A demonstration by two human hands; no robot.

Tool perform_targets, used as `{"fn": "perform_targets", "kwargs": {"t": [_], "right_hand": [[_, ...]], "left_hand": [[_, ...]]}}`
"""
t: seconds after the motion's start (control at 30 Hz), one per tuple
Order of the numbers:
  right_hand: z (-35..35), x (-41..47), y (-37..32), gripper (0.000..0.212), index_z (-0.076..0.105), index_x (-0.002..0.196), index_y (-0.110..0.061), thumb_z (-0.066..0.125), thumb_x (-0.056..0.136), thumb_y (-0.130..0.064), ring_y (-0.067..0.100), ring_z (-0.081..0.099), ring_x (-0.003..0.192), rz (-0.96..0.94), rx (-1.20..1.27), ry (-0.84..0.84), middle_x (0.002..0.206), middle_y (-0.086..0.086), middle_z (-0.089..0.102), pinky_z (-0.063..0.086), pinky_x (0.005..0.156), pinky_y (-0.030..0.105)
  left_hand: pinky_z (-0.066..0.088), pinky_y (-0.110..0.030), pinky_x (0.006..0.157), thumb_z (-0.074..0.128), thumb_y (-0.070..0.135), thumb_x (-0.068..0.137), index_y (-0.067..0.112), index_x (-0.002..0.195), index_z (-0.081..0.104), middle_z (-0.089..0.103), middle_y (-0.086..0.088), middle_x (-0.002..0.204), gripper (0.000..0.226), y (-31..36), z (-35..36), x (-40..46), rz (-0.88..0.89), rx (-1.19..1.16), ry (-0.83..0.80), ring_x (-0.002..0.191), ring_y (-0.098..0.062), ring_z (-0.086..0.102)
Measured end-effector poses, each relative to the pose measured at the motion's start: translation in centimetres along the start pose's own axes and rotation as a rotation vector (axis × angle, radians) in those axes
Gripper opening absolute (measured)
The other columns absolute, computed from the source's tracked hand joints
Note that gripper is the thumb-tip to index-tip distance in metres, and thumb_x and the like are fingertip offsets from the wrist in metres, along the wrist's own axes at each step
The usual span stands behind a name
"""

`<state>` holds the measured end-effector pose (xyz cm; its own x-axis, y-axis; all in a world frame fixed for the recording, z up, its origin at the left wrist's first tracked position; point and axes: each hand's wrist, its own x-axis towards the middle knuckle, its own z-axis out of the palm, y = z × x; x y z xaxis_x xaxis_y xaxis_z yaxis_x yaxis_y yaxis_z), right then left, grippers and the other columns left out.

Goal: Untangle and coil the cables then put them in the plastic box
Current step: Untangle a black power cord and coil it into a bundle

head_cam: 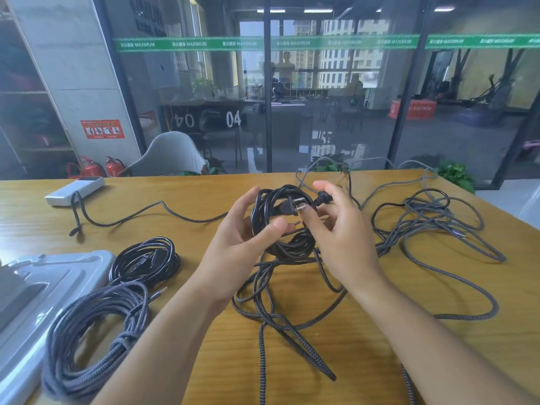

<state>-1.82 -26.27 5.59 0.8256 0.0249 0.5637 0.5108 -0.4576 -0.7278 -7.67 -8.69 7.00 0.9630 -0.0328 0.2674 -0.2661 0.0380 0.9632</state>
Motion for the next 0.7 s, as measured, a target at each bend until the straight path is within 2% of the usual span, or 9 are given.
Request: {"fn": "perform_targets", "kwargs": {"t": [0.1, 0.2, 0.3, 0.37, 0.47, 0.6, 0.7], "right_hand": [[0.1, -0.1, 0.2, 0.048, 0.050, 0.145, -0.032, 0.059, 0.100, -0.047, 0.004, 0.061, 0.066, -0.030, -0.091, -0.031, 0.096, -0.012, 0.074, 0.047, 0.059, 0.023], [0.2, -0.1, 0.4, 0.053, 0.045, 0.149, -0.034, 0.052, 0.100, -0.053, 0.007, 0.061, 0.064, -0.077, -0.152, -0.044, 0.101, -0.010, 0.074, 0.051, 0.060, 0.029], [0.2, -0.2, 0.3, 0.055, 0.045, 0.152, -0.031, 0.052, 0.102, -0.053, 0.004, 0.060, 0.064, -0.131, -0.184, -0.042, 0.094, -0.013, 0.070, 0.052, 0.065, 0.031], [0.2, -0.2, 0.2, 0.055, 0.045, 0.155, -0.032, 0.052, 0.104, -0.051, 0.003, 0.061, 0.067, -0.185, -0.184, -0.043, 0.086, -0.017, 0.066, 0.051, 0.066, 0.029], [0.1, -0.1, 0.2, 0.050, 0.043, 0.158, -0.033, 0.045, 0.109, -0.043, 0.010, 0.059, 0.072, -0.268, -0.184, -0.042, 0.076, -0.014, 0.061, 0.051, 0.064, 0.036], [0.3, -0.2, 0.2, 0.047, 0.038, 0.160, -0.036, 0.037, 0.113, -0.035, 0.017, 0.052, 0.069, -0.335, -0.146, -0.066, 0.070, -0.004, 0.051, 0.046, 0.064, 0.046], [0.3, -0.5, 0.2, 0.053, 0.030, 0.162, -0.039, 0.043, 0.111, -0.032, 0.021, 0.061, 0.072, -0.356, -0.047, -0.076, 0.076, 0.001, 0.062, 0.050, 0.068, 0.048]], "left_hand": [[0.043, -0.055, 0.115, 0.056, 0.007, 0.104, 0.026, 0.160, 0.027, 0.076, -0.003, 0.121, 0.065, 0.1, -0.2, 0.2, -0.032, -0.024, -0.002, 0.123, -0.024, 0.067], [0.047, -0.054, 0.111, 0.046, -0.003, 0.105, 0.028, 0.158, 0.030, 0.076, -0.001, 0.122, 0.063, 0.1, -0.3, 0.2, -0.054, -0.046, -0.001, 0.116, -0.025, 0.070], [0.055, -0.036, 0.099, 0.054, 0.007, 0.106, 0.034, 0.149, 0.042, 0.080, 0.002, 0.106, 0.053, 0.1, -0.1, 0.1, 0.005, 0.152, 0.060, 0.099, -0.017, 0.074], [0.059, -0.028, 0.087, 0.067, 0.018, 0.101, 0.031, 0.140, 0.053, 0.080, 0.005, 0.096, 0.044, -0.2, -0.3, 0.2, 0.077, 0.270, 0.130, 0.090, -0.014, 0.076], [0.062, -0.028, 0.073, 0.076, 0.026, 0.093, 0.022, 0.131, 0.064, 0.079, 0.003, 0.089, 0.040, -0.5, -0.6, 0.3, 0.100, 0.281, 0.216, 0.079, -0.014, 0.077], [0.062, -0.031, 0.067, 0.079, 0.040, 0.085, 0.019, 0.115, 0.071, 0.077, 0.001, 0.089, 0.038, -0.8, -0.9, 0.4, 0.101, 0.259, 0.295, 0.073, -0.019, 0.077], [0.059, -0.029, 0.059, 0.076, 0.041, 0.088, 0.021, 0.099, 0.074, 0.076, 0.002, 0.084, 0.024, -1.0, -0.7, 0.5, 0.108, 0.303, 0.294, 0.070, -0.019, 0.076]]}}
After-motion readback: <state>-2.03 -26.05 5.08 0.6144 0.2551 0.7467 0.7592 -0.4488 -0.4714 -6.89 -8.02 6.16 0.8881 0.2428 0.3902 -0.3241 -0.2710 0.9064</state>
